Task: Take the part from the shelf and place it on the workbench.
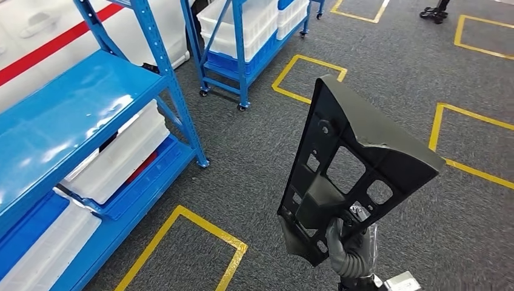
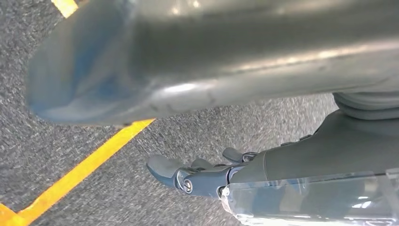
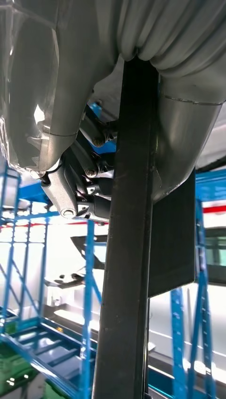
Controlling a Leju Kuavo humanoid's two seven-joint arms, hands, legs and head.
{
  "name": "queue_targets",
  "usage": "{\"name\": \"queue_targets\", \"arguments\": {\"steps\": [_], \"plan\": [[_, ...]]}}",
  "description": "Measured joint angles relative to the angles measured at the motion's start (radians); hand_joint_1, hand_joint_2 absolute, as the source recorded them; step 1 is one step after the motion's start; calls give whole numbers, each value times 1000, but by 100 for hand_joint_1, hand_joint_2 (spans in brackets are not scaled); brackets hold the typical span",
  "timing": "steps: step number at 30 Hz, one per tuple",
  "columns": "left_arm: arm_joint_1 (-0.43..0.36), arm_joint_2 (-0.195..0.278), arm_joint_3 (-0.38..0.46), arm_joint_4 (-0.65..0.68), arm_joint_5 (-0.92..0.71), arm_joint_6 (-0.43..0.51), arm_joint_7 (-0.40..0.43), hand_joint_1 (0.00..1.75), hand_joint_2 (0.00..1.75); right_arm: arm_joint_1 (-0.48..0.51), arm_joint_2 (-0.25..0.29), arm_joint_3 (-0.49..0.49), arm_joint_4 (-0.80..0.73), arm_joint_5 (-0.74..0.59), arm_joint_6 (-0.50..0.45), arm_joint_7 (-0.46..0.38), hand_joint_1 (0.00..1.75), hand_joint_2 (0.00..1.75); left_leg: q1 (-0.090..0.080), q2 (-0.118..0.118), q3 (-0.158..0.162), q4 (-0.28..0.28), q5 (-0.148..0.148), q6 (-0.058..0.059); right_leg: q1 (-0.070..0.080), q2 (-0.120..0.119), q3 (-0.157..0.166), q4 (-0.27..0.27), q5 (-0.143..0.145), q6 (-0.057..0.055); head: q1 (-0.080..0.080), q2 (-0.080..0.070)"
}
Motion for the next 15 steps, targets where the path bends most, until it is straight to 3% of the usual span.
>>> {"name": "queue_targets", "arguments": {"steps": [2,4,6,8,10,12,14,15], "plan": [[1,0,1,0,2,13,-8,0,0,3,0,10,5,-5,-8,0,175,175,0,-16,47,-98,67,10,3,31,-1,1,4,3,0,0],[1,0,2,0,5,23,-15,0,0,2,0,21,9,-9,-14,0,175,175,0,-69,106,-230,120,21,3,58,-3,3,9,10,0,0],[1,0,5,0,8,28,-19,0,0,1,0,33,13,-13,-18,-1,175,175,-3,-101,125,-281,130,26,-2,82,-11,2,17,23,0,0],[-2,-1,6,0,12,31,-22,0,0,1,-1,44,18,-18,-20,-1,175,175,-4,-79,128,-291,139,31,-6,98,-19,1,25,37,0,0],[-1,-2,9,0,14,34,-23,0,0,0,-3,52,24,-21,-21,-1,175,175,-2,-48,130,-306,153,44,-2,52,-38,33,2,44,0,0],[4,-4,13,0,16,36,-23,0,0,-5,-4,61,32,-23,-21,-1,175,175,-5,-14,126,-313,161,52,2,-16,-89,141,-64,49,1,0],[9,-6,19,0,20,40,-22,0,0,-8,-6,69,44,-27,-21,-1,175,175,-8,21,120,-311,161,53,-2,-37,-139,257,-115,55,1,0],[9,-7,22,0,22,43,-21,0,0,-9,-8,73,51,-29,-22,-1,175,175,-9,38,118,-309,161,53,-4,-41,-141,275,-115,58,0,0]]}}
